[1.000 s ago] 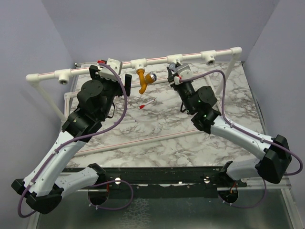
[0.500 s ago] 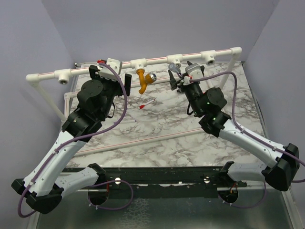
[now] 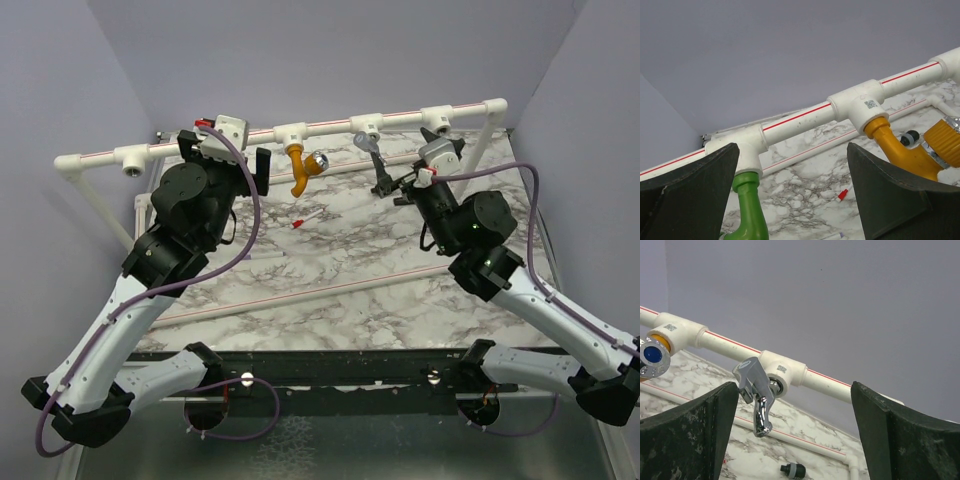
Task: Install the water faucets
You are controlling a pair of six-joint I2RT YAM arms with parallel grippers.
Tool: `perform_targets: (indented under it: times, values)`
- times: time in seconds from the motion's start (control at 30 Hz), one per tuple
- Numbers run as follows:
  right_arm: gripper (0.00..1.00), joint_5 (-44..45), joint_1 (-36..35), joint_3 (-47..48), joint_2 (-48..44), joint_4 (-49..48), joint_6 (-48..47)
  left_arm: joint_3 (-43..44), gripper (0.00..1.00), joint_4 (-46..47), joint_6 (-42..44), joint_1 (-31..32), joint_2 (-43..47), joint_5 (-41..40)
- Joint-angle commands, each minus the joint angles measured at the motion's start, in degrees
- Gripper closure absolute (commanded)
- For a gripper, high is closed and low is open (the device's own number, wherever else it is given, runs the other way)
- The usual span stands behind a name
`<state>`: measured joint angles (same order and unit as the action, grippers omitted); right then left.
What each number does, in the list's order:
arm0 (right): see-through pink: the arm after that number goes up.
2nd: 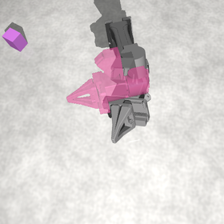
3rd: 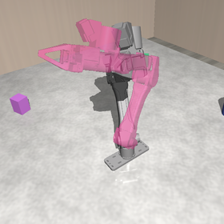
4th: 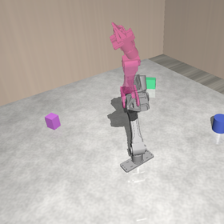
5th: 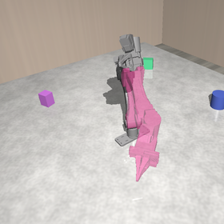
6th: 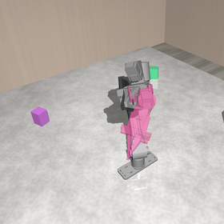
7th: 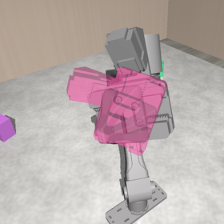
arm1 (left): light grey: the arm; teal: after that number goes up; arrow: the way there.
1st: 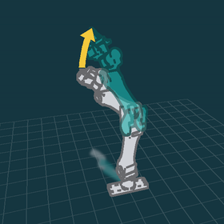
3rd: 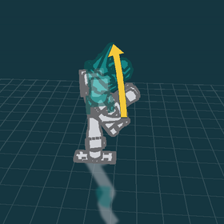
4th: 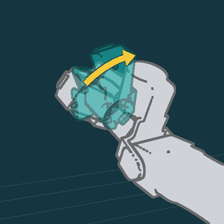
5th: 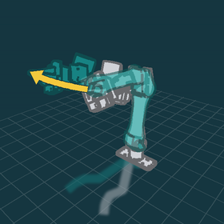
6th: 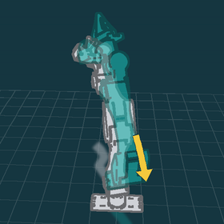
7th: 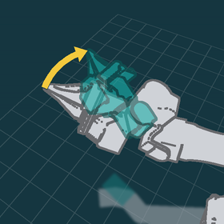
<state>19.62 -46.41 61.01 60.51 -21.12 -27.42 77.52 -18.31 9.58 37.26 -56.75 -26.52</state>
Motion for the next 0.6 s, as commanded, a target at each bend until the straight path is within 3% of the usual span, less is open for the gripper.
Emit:
perform_targets:
  times: [0.0, 0.27, 0.57]
  values:
    - [0.01, 1.87, 0.22, -0.87, -4.37, 4.48, -1.63, 2.3, 0.1, -0.77, 0.73, 0.45, 0.64, -0.29]
    - [0.0, 11.83, 0.2, -7.47, -12.07, 11.13, -2.29, 2.51, 0.08, -0.81, -1.03, 0.45, 1.92, 4.48]
    - [0.0, 20.82, 0.18, -19.27, -18.7, 15.27, 4.32, 1.81, 0.01, -1.8, -5.46, 0.44, 3.98, 9.35]
